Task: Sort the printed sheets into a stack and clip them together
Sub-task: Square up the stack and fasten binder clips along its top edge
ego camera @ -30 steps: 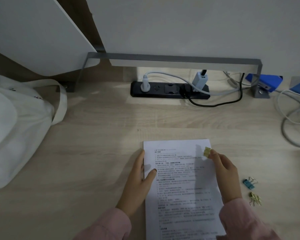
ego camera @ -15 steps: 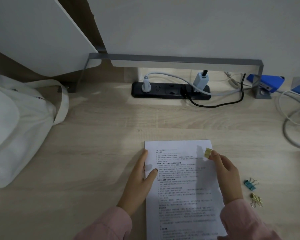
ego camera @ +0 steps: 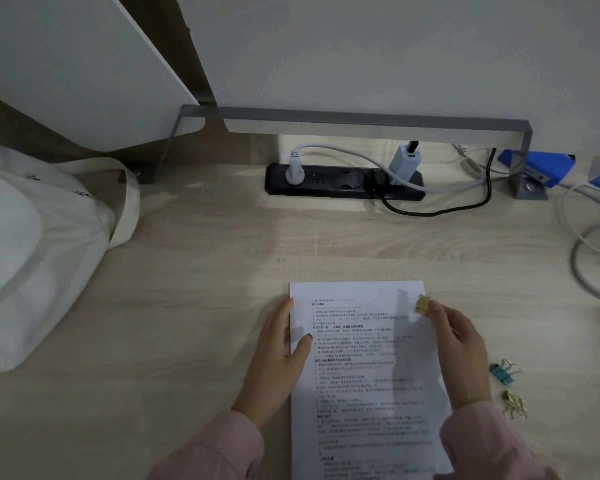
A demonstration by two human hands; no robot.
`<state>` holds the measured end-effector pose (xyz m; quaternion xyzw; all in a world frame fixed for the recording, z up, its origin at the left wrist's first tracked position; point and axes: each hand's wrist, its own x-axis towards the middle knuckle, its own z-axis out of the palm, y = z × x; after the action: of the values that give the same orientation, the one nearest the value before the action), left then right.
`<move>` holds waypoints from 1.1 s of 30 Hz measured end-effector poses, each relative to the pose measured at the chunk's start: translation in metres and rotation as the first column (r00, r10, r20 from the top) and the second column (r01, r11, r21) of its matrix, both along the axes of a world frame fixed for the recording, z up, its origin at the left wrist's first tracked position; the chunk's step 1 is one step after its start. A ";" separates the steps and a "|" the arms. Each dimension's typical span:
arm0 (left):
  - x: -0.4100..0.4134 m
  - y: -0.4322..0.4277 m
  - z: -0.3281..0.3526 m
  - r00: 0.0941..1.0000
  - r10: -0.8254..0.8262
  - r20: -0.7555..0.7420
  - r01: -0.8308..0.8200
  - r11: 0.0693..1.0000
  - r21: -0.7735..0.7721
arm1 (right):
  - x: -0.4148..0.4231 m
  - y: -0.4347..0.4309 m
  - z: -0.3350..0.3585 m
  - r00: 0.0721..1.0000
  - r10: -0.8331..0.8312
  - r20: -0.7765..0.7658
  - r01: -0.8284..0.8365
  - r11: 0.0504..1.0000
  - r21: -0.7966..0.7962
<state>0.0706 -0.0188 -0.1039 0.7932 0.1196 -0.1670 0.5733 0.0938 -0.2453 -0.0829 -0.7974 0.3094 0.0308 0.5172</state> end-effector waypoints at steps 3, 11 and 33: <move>0.015 0.008 0.005 0.981 -0.113 0.159 0.053 0.940 0.338 | 0.005 0.007 0.016 0.991 0.101 0.087 -0.098 0.994 -0.044; 0.059 0.020 0.007 0.877 -0.478 0.039 0.341 0.679 0.650 | 0.017 0.054 0.016 0.781 0.624 -0.032 -0.563 0.725 0.396; 0.087 0.019 0.012 0.824 -0.565 -0.052 0.485 0.654 0.580 | 0.010 0.067 -0.004 0.778 0.617 -0.122 -0.548 0.760 0.350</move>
<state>0.1574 -0.0003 -0.0920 0.9363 -0.1093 -0.2289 0.2428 0.1040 -0.1786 -0.0873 -0.7583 0.0939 0.3289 0.5550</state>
